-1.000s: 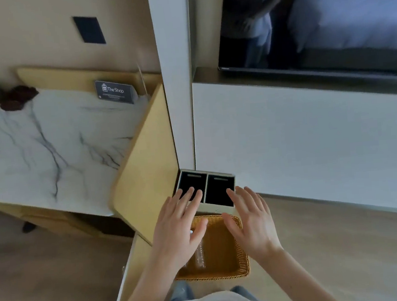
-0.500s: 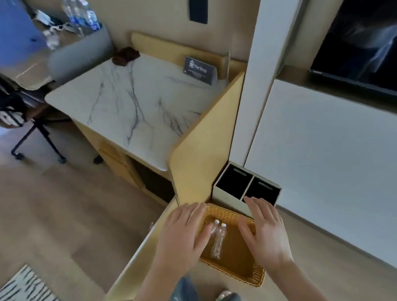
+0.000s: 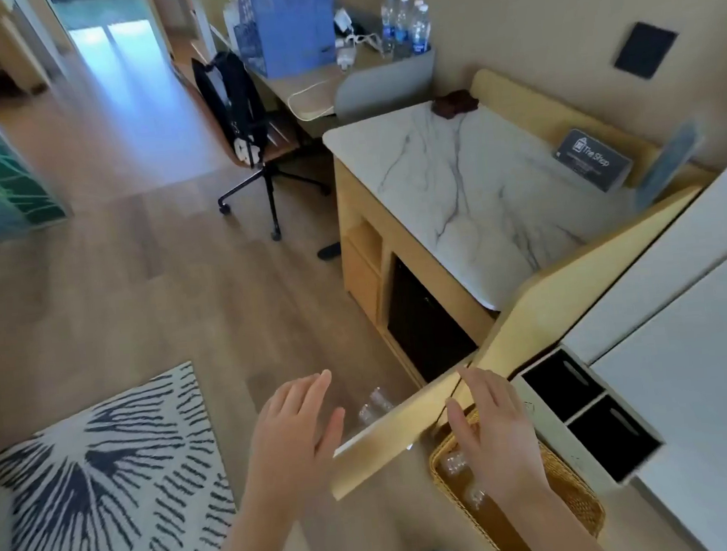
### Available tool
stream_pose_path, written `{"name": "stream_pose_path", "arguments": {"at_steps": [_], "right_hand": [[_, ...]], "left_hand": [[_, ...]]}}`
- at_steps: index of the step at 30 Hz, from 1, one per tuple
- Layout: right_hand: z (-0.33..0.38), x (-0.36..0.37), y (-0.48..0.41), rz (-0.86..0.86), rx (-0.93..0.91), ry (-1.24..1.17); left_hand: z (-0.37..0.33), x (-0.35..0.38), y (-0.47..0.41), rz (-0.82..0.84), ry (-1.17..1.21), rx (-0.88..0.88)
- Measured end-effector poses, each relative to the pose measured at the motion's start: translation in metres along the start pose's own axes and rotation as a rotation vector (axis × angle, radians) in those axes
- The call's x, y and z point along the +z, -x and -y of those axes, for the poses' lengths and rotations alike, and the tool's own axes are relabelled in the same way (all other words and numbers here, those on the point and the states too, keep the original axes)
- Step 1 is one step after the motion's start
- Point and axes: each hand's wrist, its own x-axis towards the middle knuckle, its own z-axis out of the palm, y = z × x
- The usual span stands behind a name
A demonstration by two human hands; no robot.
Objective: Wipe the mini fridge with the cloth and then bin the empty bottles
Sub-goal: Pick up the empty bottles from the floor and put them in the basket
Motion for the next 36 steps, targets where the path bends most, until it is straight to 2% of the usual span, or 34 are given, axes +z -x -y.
{"name": "stream_pose_path", "arguments": {"at_steps": [8,12,15,20,27,32,36], "right_hand": [[0.181,0.113,0.014,0.053,-0.067,-0.063],[0.261,0.146,0.026,0.099,-0.11,-0.083],[0.294,0.157,0.029,0.093,-0.078,-0.074],[0.31,0.165,0.015,0.067,-0.017,-0.052],[0.294,0.184,-0.027,-0.034,0.118,-0.023],[0.293,0.199,-0.097,-0.136,0.179,-0.034],[0.303,0.189,-0.165,-0.193,0.194,-0.072]], "left_hand": [[0.194,-0.089,0.048,0.025,-0.09,-0.072],[0.262,-0.141,0.058,0.03,-0.113,-0.057],[0.294,-0.164,0.051,0.046,-0.108,-0.039],[0.318,-0.166,0.022,0.064,-0.076,0.033],[0.324,-0.15,-0.049,0.102,-0.038,0.122],[0.339,-0.139,-0.138,0.19,-0.065,0.205],[0.335,-0.141,-0.228,0.169,-0.084,0.299]]}}
